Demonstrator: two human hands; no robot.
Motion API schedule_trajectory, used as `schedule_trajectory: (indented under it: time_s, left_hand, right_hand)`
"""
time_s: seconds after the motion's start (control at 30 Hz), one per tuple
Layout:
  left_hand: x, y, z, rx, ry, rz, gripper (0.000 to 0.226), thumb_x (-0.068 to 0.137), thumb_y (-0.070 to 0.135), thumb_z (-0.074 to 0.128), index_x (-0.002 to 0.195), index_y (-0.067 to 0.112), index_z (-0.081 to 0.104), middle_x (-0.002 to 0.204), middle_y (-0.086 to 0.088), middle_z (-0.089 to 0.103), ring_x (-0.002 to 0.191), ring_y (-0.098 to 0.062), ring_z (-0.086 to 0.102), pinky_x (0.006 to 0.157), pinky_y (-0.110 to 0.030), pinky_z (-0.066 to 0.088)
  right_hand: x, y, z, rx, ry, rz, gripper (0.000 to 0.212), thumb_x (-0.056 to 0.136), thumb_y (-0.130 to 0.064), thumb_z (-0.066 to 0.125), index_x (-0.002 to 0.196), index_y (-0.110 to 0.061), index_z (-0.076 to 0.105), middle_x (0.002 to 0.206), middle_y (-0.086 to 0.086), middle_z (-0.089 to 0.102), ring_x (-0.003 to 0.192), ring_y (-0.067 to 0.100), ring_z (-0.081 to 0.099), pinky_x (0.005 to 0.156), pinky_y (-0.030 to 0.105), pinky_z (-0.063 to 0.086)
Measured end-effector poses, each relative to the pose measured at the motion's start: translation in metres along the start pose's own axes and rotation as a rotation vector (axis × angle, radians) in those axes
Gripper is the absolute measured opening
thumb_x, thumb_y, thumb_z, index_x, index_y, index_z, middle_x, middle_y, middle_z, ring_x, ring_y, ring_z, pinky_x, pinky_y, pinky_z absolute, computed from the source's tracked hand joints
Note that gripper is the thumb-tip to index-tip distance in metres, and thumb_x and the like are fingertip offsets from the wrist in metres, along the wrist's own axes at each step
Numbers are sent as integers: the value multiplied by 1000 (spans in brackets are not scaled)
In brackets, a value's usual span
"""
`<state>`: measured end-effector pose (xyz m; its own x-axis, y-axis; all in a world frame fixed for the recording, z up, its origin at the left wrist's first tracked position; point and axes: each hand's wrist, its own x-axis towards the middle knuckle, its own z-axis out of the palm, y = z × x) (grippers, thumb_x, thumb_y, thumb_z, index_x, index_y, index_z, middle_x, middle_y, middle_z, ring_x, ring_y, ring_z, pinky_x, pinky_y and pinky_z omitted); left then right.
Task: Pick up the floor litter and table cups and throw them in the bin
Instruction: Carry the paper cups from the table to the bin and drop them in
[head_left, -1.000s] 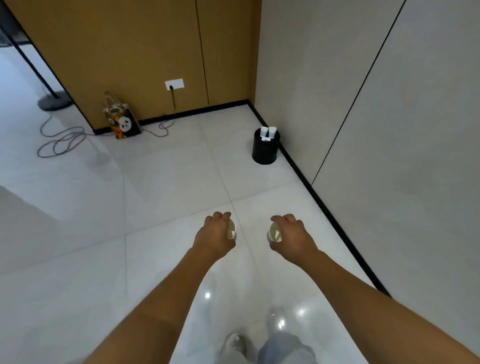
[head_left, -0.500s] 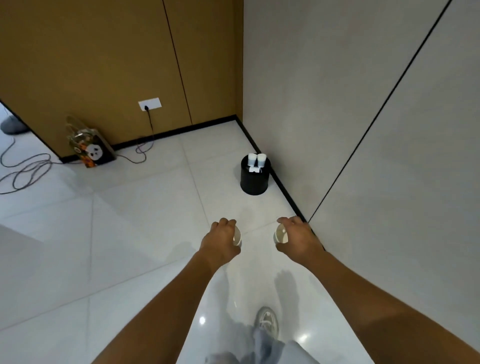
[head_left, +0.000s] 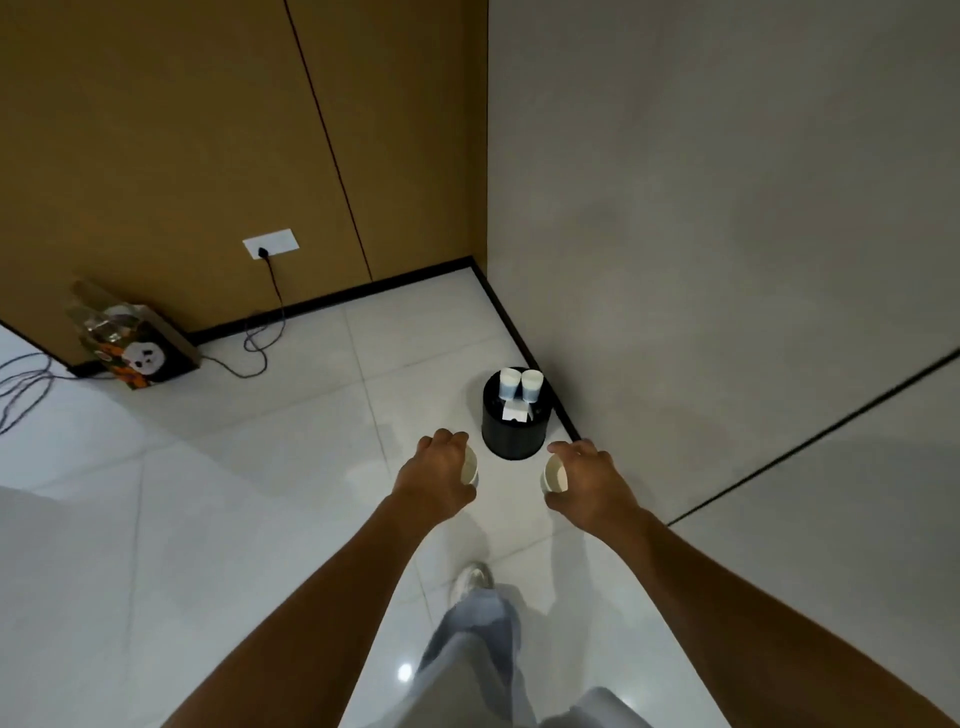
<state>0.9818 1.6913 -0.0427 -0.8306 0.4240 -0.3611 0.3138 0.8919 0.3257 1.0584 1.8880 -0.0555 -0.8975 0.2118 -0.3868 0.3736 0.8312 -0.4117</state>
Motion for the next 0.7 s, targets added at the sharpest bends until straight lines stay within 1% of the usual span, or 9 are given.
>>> schedule_trajectory:
  time_s: [0.17,0.27,0.4,0.53,0.63,0.7]
  left_hand:
    - [108,1,-48,5,-32,36,70,83,28,66,143,16,32,138,-4,40,125,-23,39,96,-37,47]
    - [159,6,-65,5,-68,45,68,83,27,66,142,16,34,137,-5,41,124,-24,39,95,-39,47]
    - [230,15,-72,9,-110,40,67,83,28,67,141,16,35,136,-4,41,123,-23,40,94,-37,47]
    - [302,29,-69,-17,-156,-1,67,84,28,66,141,16,33,137,-4,40,125,-23,39,94,-36,45]
    - [353,38,-66,-54,-155,-61,62,86,28,63,140,16,35,136,-5,41,123,-23,41,92,-35,45]
    - [384,41,-64,-75,-152,-87,61,87,29,63,139,15,35,136,-5,42,123,-23,42,93,-36,45]
  right_hand:
    - [96,-16,-39,29,30,29,65,81,-27,70,139,-22,41,135,6,42,120,29,42,98,35,44]
    - [142,-16,-59,49,23,55,64,81,-26,70,138,-22,42,135,7,43,119,29,43,98,35,42]
    - [205,0,-79,45,-16,95,66,81,-27,69,140,-23,40,133,7,43,118,29,44,95,34,44]
    - [274,25,-99,26,-77,108,64,84,-28,68,140,-23,39,136,8,41,120,29,43,95,36,45]
    - [330,42,-113,10,-145,102,66,86,-29,67,142,-22,34,140,7,38,123,29,41,96,36,45]
    - [367,50,-119,-13,-171,80,64,87,-29,66,142,-20,34,140,8,38,122,29,42,94,34,45]
